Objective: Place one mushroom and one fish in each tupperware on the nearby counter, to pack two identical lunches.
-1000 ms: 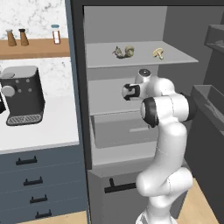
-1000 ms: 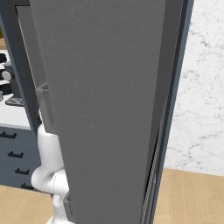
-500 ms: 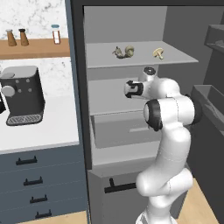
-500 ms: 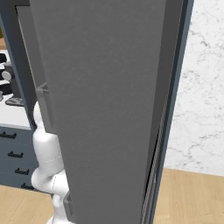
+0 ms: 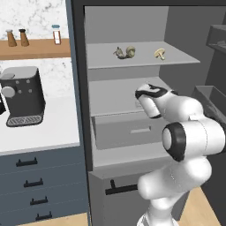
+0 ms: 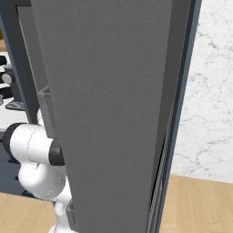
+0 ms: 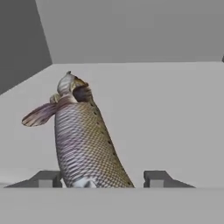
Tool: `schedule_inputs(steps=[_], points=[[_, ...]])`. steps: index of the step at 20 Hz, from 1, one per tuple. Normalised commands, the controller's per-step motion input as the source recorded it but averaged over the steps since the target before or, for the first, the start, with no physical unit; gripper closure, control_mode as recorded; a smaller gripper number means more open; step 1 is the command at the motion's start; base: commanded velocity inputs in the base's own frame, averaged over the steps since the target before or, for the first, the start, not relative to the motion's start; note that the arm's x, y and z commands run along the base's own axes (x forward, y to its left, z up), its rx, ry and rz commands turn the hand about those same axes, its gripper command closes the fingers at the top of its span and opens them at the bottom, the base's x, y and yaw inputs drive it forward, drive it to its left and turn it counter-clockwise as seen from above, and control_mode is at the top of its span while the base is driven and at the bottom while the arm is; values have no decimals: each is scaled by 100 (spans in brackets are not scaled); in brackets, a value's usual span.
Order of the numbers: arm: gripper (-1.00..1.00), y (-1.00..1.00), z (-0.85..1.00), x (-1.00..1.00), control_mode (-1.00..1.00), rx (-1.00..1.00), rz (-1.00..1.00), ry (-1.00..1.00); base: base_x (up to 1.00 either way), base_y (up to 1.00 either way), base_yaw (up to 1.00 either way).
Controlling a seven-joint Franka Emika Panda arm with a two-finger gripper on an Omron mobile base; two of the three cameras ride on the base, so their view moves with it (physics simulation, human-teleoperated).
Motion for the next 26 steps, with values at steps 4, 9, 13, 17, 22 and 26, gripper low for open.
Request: schedule_inputs(steps=[4,9,13,17,22,26], points=[[100,-13,100,-100,-100,-3,4,0,0,0,0],[100,0,100,-100,-100,-27,3,14,0,0,0],[100,2,57,-100,-100,-56,11,37,0,0,0],[100,2,1,-25,100,-17,4,13,-75,4,12],[100,0,0,0,100,0,0,0,-100,14,19],[100,0,0,0,100,0,0,0,-58,96,34]])
